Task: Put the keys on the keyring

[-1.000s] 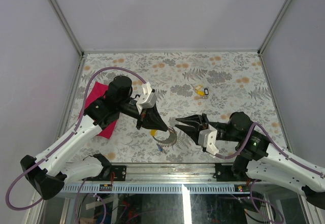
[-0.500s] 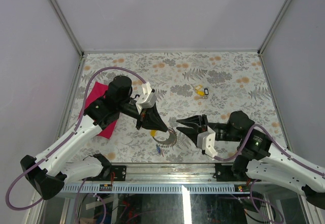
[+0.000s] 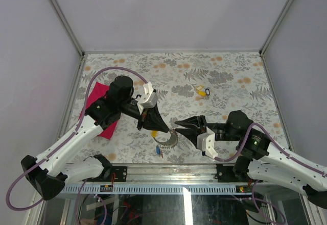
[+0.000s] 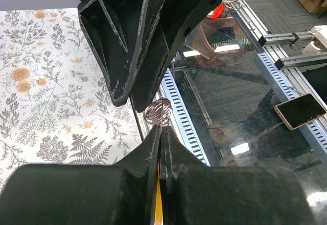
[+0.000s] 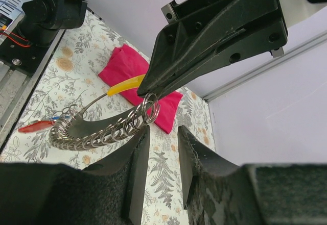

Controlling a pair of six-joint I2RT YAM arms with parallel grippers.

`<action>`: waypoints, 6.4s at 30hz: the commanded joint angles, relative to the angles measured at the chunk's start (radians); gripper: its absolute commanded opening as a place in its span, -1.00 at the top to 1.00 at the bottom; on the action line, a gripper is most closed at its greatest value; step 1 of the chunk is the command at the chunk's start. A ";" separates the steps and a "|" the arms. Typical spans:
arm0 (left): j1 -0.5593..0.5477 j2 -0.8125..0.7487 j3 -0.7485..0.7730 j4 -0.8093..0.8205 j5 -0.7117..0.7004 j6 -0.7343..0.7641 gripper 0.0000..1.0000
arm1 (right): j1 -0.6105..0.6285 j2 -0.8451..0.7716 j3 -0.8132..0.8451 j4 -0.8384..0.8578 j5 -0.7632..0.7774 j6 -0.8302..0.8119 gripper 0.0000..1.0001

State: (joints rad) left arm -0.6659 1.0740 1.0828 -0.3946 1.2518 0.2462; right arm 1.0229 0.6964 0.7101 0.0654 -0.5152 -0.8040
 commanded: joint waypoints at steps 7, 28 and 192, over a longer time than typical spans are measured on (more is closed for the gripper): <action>0.006 0.009 0.029 0.061 0.029 -0.015 1.00 | 0.022 0.005 0.041 0.064 -0.049 0.011 0.31; 0.006 0.018 0.027 0.065 0.031 -0.019 1.00 | 0.023 0.000 0.053 0.040 -0.069 0.021 0.41; 0.006 0.131 0.078 -0.102 0.071 0.067 1.00 | 0.023 0.076 0.141 -0.161 -0.038 0.063 0.43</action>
State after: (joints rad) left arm -0.6655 1.2026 1.1172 -0.5182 1.3010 0.2981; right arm 1.0409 0.7849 0.8364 -0.1596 -0.5835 -0.7628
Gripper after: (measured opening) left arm 0.011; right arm 0.287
